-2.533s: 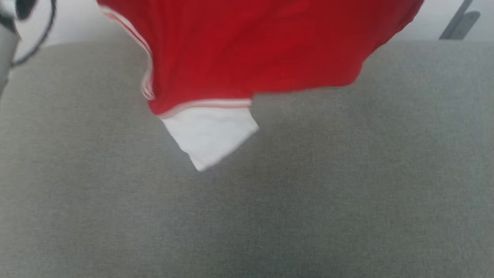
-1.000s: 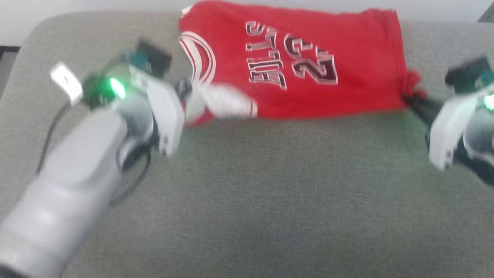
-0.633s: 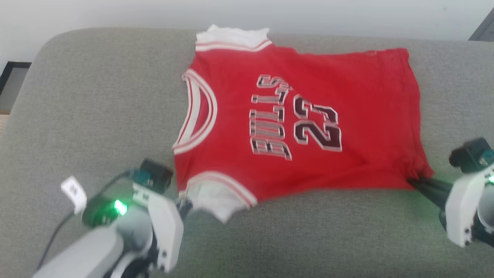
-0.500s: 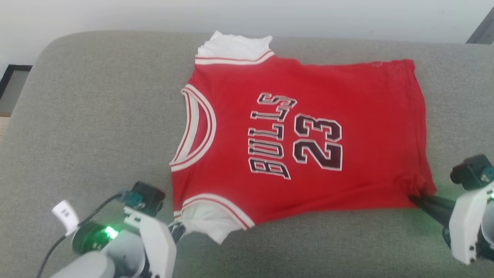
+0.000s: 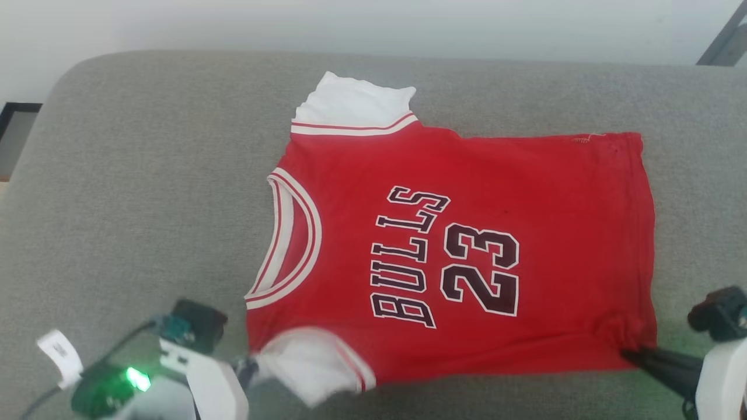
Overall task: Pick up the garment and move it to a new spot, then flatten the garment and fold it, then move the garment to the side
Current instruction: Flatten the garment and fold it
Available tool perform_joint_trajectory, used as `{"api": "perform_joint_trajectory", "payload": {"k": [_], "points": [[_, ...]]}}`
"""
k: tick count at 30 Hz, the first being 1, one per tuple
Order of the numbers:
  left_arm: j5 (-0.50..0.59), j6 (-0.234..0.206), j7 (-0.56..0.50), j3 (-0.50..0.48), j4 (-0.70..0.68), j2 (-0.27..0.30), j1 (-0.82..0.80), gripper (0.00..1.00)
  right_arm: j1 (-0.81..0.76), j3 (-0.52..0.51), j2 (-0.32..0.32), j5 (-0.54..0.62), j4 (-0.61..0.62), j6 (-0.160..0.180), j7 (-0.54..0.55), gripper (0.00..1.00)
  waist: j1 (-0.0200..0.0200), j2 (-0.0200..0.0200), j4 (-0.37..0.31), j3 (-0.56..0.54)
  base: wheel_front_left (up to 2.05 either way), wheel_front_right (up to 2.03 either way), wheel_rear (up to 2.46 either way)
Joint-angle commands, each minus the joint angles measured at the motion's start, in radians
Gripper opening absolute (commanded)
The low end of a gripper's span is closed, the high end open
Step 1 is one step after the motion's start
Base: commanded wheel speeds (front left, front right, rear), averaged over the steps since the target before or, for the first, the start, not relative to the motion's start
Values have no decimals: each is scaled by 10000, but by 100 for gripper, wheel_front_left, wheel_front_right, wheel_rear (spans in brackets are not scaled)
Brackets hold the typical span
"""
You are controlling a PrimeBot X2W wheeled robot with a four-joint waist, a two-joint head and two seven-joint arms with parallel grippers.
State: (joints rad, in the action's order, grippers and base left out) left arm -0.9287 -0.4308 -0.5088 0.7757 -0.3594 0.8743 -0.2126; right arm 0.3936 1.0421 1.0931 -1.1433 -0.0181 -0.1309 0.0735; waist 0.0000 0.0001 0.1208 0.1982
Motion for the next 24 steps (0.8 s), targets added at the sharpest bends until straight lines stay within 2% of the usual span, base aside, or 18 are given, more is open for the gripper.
{"api": "perform_joint_trajectory", "payload": {"k": [1, 5, 10, 12, 13, 14, 24], "points": [[213, -95, 50, -140, -205, 123, -353, 0, 17, -175, 24, -41, -43, 3, -186, 0, 0, -1, -70, 73, 0, 0, 0], [836, -95, -91, -413, -515, 505, -1197, 0, 364, -690, -119, 213, -126, 3, -574, 0, 0, -1, -253, 223, 0, 0, 0], [1471, 450, -267, -570, -147, 625, -2540, 0, 919, -1376, -580, 524, -551, 3, -630, 0, 0, -1, -527, 442, 0, 0, 0], [1638, 784, -257, -560, 272, 432, -3057, 0, 1166, -1615, -874, 695, -849, 3, -541, 0, 0, -1, -620, 552, 0, 0, 0], [1720, 1148, -183, -524, 765, 197, -3581, 0, 1446, -1797, -1210, 925, -1180, 3, -407, 0, 0, -1, -714, 682, 0, 0, 0], [1777, 1334, -156, -473, 1073, 59, -3822, 0, 1580, -1883, -1410, 1016, -1350, 3, -354, 0, 0, -1, -752, 747, 0, 0, 0], [1988, 2895, 242, 13, 4702, -1577, -5719, 0, 2885, -1753, -2962, 1532, -2987, 3, 239, 0, 0, -1, -980, 1394, 0, 0, 0]]}}
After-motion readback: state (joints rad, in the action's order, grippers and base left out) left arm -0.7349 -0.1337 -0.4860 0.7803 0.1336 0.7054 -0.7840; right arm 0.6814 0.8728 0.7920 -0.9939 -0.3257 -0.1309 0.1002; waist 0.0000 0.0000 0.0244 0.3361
